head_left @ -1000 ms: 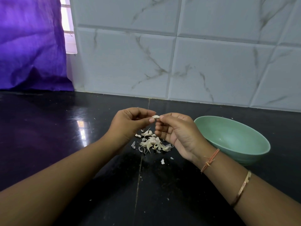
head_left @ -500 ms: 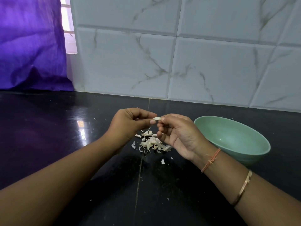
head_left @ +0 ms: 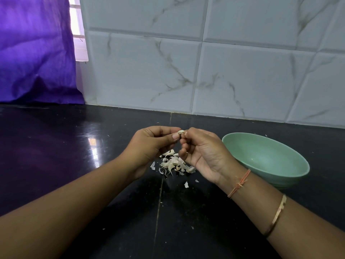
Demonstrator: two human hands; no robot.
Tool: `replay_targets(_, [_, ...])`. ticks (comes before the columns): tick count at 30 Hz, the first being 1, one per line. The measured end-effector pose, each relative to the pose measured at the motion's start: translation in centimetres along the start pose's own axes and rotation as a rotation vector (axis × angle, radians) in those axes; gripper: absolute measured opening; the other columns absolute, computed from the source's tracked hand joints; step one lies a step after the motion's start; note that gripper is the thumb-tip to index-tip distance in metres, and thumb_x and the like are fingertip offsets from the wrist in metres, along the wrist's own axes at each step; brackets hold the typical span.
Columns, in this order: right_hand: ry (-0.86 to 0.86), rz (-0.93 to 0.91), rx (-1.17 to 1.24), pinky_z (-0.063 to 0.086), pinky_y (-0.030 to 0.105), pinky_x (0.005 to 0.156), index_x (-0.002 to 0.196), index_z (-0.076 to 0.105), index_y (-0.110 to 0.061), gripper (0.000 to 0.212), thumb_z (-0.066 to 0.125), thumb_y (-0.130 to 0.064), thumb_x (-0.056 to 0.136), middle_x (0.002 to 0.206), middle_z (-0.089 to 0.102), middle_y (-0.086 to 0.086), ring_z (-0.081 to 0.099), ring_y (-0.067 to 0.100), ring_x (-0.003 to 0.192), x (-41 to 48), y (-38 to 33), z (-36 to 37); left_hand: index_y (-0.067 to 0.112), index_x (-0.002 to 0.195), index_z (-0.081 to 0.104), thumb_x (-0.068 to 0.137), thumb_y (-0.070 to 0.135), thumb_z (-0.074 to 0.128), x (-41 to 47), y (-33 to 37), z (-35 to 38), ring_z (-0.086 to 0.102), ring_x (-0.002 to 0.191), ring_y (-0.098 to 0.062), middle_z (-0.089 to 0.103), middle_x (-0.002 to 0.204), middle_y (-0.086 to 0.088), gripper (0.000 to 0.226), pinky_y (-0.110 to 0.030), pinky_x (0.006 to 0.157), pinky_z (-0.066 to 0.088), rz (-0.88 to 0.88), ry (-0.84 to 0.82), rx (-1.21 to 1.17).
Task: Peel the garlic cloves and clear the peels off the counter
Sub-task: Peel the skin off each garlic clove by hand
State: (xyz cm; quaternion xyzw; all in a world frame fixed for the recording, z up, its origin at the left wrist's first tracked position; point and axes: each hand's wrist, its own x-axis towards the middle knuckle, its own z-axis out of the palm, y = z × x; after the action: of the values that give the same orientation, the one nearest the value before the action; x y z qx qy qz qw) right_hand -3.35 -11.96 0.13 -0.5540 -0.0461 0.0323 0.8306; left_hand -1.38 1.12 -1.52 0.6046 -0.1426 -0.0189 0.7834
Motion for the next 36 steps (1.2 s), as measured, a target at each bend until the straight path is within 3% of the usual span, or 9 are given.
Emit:
replay_targets(6, [0.039,0.016,-0.14,0.042,0.017,0.043,0.065,0.05,-0.009,0.023,0.049,-0.001,0.087,0.057,0.045,0.001,0.041,0.006,0.043,0.2,0.8,0.0,0.011,0.084,0.068,0.068,0.012,0.064,0.0,0.7,0.4,0.062,0.063,0.0,0.07,0.073,0.005,0.017,-0.01,0.06,0.051,-0.062,0.04,-0.193])
replay_targets(14, [0.108,0.032,-0.31,0.038,0.02,0.043,0.059,0.049,-0.009,0.025,0.044,-0.003,0.084,0.053,0.041,0.002,0.035,0.009,0.042,0.2,0.9,0.0,0.014,0.089,0.068,0.084,0.013,0.06,0.4,0.6,-0.1,0.058,0.058,0.001,0.067,0.07,0.006,0.009,-0.012,0.058,0.051,-0.089,0.135,-0.195])
replay_targets(18, [0.15,-0.056,-0.395,0.044,0.022,0.047,0.065,0.052,-0.008,0.021,0.056,-0.004,0.085,0.054,0.047,0.002,0.043,0.009,0.042,0.4,1.3,-0.4,0.013,0.088,0.068,0.084,0.01,0.059,0.3,0.4,0.0,0.058,0.061,-0.001,0.066,0.071,0.005,0.01,-0.012,0.058,0.051,-0.079,0.133,-0.177])
replay_targets(21, [0.129,-0.127,-0.402,0.048,0.022,0.052,0.077,0.057,-0.006,0.011,0.064,0.0,0.083,0.058,0.053,0.001,0.05,0.008,0.049,0.3,1.4,-0.6,0.012,0.086,0.068,0.084,0.006,0.058,0.2,0.4,0.1,0.06,0.063,-0.001,0.068,0.07,0.004,0.011,-0.011,0.06,0.052,-0.065,0.13,-0.158])
replay_targets(26, [0.134,-0.27,-0.384,0.049,0.019,0.052,0.085,0.06,-0.009,0.009,0.059,0.0,0.086,0.069,0.06,0.003,0.054,0.005,0.051,0.3,1.0,-0.4,0.009,0.085,0.067,0.083,0.002,0.059,0.2,0.3,0.1,0.061,0.062,-0.001,0.07,0.07,0.004,0.011,-0.011,0.06,0.052,-0.046,0.127,-0.133])
replay_targets(29, [0.148,-0.348,-0.403,0.051,0.02,0.054,0.083,0.063,-0.009,0.007,0.061,-0.005,0.087,0.068,0.06,0.002,0.054,0.004,0.052,0.2,0.7,-0.3,0.008,0.086,0.066,0.082,0.002,0.059,0.3,0.2,0.1,0.061,0.061,-0.002,0.069,0.07,0.003,0.009,-0.012,0.058,0.051,-0.046,0.116,-0.125])
replay_targets(33, [0.123,-0.33,-0.337,0.051,0.024,0.056,0.079,0.063,-0.007,0.012,0.059,-0.01,0.09,0.068,0.058,0.003,0.053,0.006,0.053,0.0,0.5,-0.1,0.006,0.087,0.065,0.083,0.002,0.059,0.3,0.0,0.2,0.059,0.07,-0.006,0.066,0.079,-0.002,0.009,-0.012,0.063,0.052,-0.041,0.095,-0.098])
replay_targets(36, [0.109,-0.308,-0.32,0.051,0.024,0.055,0.076,0.063,-0.007,0.014,0.06,-0.011,0.089,0.066,0.058,0.002,0.053,0.007,0.052,0.0,0.4,0.0,0.005,0.087,0.066,0.081,0.002,0.06,0.2,-0.1,0.2,0.06,0.065,-0.003,0.067,0.076,-0.001,0.009,-0.013,0.06,0.051,-0.031,0.078,-0.077])
